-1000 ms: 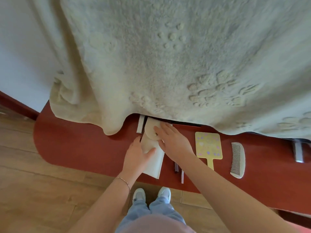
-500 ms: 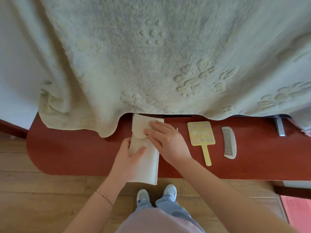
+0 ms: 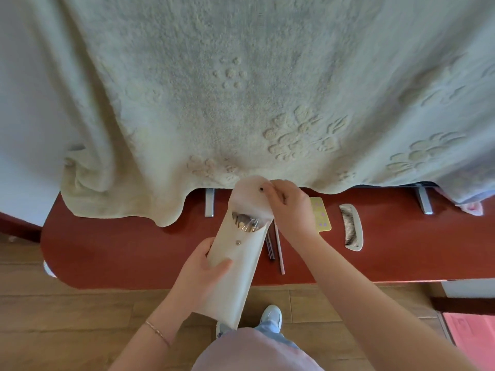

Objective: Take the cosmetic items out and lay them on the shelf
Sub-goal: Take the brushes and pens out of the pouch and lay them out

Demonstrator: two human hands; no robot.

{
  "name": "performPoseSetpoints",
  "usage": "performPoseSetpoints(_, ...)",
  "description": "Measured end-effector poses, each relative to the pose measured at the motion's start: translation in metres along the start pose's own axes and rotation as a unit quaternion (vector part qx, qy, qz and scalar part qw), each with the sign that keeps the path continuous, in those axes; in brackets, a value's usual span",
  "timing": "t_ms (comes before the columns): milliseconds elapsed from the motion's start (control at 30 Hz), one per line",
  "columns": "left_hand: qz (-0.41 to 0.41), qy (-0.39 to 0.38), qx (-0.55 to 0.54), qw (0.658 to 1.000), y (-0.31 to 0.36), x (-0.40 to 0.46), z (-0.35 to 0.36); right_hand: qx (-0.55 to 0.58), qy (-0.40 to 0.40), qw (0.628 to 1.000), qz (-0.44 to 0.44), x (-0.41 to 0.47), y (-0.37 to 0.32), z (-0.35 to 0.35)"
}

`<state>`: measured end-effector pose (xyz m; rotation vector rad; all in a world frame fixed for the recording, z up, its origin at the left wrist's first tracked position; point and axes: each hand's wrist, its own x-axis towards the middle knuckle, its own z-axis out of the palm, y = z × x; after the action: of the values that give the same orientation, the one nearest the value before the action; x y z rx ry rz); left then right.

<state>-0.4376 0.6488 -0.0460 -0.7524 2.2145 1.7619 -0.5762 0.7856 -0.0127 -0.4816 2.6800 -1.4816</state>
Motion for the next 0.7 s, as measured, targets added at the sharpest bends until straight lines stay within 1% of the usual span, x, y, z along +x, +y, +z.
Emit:
performPoseSetpoints(67, 0.005, -0.018, 0.027, 0.999, 0.001, -0.003, -0.002, -0.005, 0.024, 0.999, 0.026, 0.008, 0.001, -0.008)
performPoseSetpoints(133, 0.013, -0.032, 0.027, 0.999, 0.002, -0.007, -0.003, -0.020, 0.037, 0.999, 0.032, 0.010, 0.004, -0.014)
performPoseSetpoints(167, 0.018, -0.034, 0.023, 0.999, 0.002, -0.009, -0.003, -0.035, 0.052, 0.998, 0.021, 0.009, 0.007, -0.015)
performPoseSetpoints(200, 0.024, -0.036, 0.021, 0.999, 0.002, -0.010, -0.003, -0.072, 0.076, 0.994, -0.013, 0.007, 0.009, -0.016)
performPoseSetpoints(233, 0.029, -0.037, 0.022, 0.999, 0.003, -0.012, -0.004, -0.139, 0.100, 0.983, -0.063, 0.004, 0.013, -0.016)
performPoseSetpoints(300, 0.032, -0.038, 0.024, 0.998, 0.003, -0.013, -0.005, -0.269, 0.127, 0.939, -0.175, -0.001, 0.021, -0.016)
performPoseSetpoints(333, 0.031, -0.040, 0.025, 0.998, 0.003, -0.013, -0.005, -0.302, 0.119, 0.921, -0.217, -0.002, 0.024, -0.017)
performPoseSetpoints(367, 0.031, -0.042, 0.023, 0.998, 0.002, -0.014, -0.006, -0.312, 0.094, 0.913, -0.244, -0.004, 0.023, -0.018)
performPoseSetpoints(400, 0.032, -0.043, 0.021, 0.998, 0.001, -0.014, -0.006, -0.305, 0.062, 0.914, -0.260, -0.006, 0.022, -0.019)
performPoseSetpoints(467, 0.036, -0.036, 0.020, 0.998, 0.000, -0.014, -0.007, -0.262, 0.003, 0.930, -0.259, -0.011, 0.015, -0.022)
performPoseSetpoints(500, 0.037, -0.031, 0.021, 0.999, 0.000, -0.014, -0.007, -0.217, -0.038, 0.947, -0.233, -0.015, 0.010, -0.024)
performPoseSetpoints(533, 0.036, -0.026, 0.022, 0.999, -0.001, -0.013, -0.008, -0.156, -0.087, 0.966, -0.185, -0.019, 0.007, -0.024)
performPoseSetpoints(567, 0.036, -0.022, 0.024, 0.999, -0.001, -0.012, -0.008, -0.099, -0.137, 0.977, -0.130, -0.023, 0.004, -0.023)
performPoseSetpoints(600, 0.037, -0.020, 0.026, 0.999, -0.001, -0.010, -0.008, -0.077, -0.171, 0.978, -0.087, -0.025, 0.004, -0.021)
performPoseSetpoints(700, 0.041, -0.019, 0.041, 0.998, -0.002, -0.006, -0.007, -0.187, -0.228, 0.954, -0.052, -0.028, 0.007, -0.016)
